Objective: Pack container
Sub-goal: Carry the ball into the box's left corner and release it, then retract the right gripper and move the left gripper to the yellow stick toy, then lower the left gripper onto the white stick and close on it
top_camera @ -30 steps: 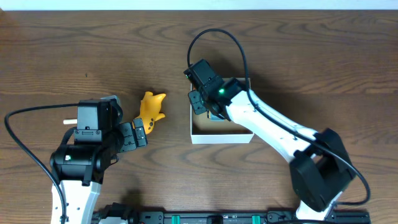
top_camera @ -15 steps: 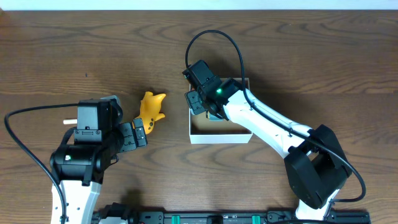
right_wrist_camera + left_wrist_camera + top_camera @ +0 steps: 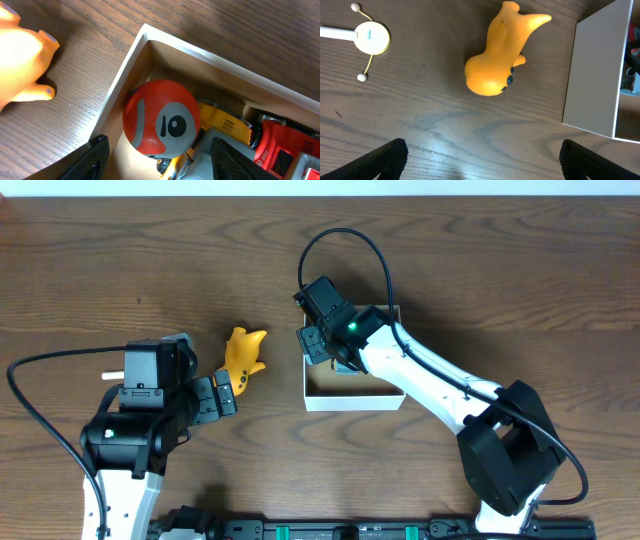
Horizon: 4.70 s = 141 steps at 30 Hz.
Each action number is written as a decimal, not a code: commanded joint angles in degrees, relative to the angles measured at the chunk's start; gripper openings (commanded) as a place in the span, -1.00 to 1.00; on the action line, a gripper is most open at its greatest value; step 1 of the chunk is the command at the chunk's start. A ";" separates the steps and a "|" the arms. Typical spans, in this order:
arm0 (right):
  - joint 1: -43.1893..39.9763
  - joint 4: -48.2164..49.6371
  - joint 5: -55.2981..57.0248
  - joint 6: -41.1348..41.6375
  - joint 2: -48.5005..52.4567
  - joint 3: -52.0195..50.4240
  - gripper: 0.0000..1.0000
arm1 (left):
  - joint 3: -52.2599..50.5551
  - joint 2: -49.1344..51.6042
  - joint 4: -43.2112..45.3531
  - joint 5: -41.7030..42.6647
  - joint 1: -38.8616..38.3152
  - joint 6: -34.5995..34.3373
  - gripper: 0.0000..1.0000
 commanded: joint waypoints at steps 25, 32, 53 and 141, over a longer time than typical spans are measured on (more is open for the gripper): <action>-35.12 -34.40 1.79 19.54 -26.53 9.64 0.98 | 4.52 0.00 -1.90 -10.45 1.09 -5.16 0.96; -42.51 -35.56 -5.20 10.82 -26.21 3.26 0.99 | 5.38 2.34 2.01 -12.37 13.88 -18.29 0.96; -40.57 -30.45 -7.10 10.84 -26.21 -11.61 0.98 | 5.38 28.33 16.35 -9.44 30.67 -54.86 0.96; -40.57 -31.67 -7.13 10.25 -26.21 -11.65 0.98 | 35.15 70.29 1.01 -9.70 33.16 -61.13 0.97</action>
